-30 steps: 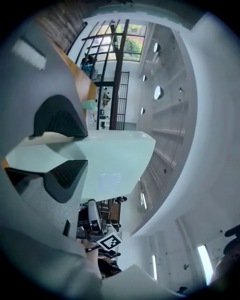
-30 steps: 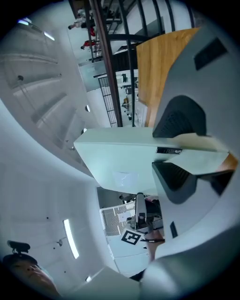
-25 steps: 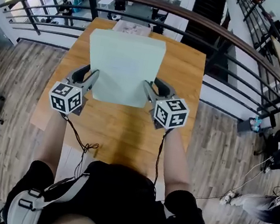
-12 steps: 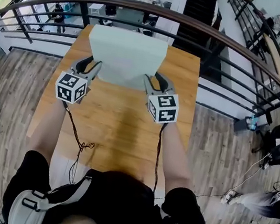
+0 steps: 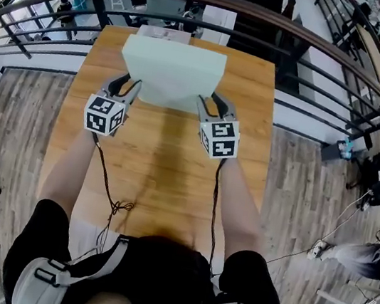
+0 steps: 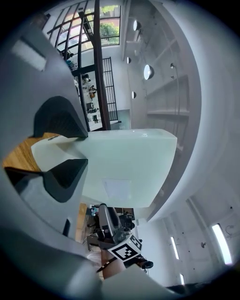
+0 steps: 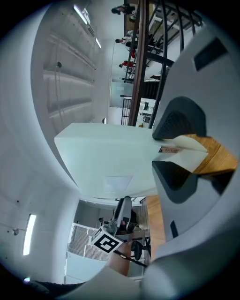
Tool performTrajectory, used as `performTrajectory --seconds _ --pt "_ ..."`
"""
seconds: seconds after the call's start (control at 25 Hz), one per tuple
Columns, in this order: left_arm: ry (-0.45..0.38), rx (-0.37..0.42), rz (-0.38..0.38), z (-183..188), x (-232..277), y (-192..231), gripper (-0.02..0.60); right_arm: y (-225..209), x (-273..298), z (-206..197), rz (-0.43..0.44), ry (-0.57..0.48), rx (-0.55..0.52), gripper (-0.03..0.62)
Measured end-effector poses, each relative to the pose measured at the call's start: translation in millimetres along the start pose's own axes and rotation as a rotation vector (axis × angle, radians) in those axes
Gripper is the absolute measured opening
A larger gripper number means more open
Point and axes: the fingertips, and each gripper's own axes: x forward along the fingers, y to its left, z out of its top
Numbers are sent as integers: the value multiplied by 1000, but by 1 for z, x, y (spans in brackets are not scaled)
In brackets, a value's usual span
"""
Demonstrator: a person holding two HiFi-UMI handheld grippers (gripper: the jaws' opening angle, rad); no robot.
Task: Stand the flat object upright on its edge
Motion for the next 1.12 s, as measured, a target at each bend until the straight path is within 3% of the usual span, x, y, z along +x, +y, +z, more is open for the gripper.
performTrajectory --seconds 0.48,0.64,1.0,1.12 --pt "123 -36 -77 -69 66 -9 143 -28 33 -73 -75 133 37 152" --pt "126 -48 -96 -80 73 -22 138 -37 31 -89 -83 170 21 152" --pt "144 -55 -81 -81 77 -25 143 -42 33 -96 -86 148 73 153" --pt "132 -45 -24 -76 69 -22 141 -45 30 -96 -120 157 71 153"
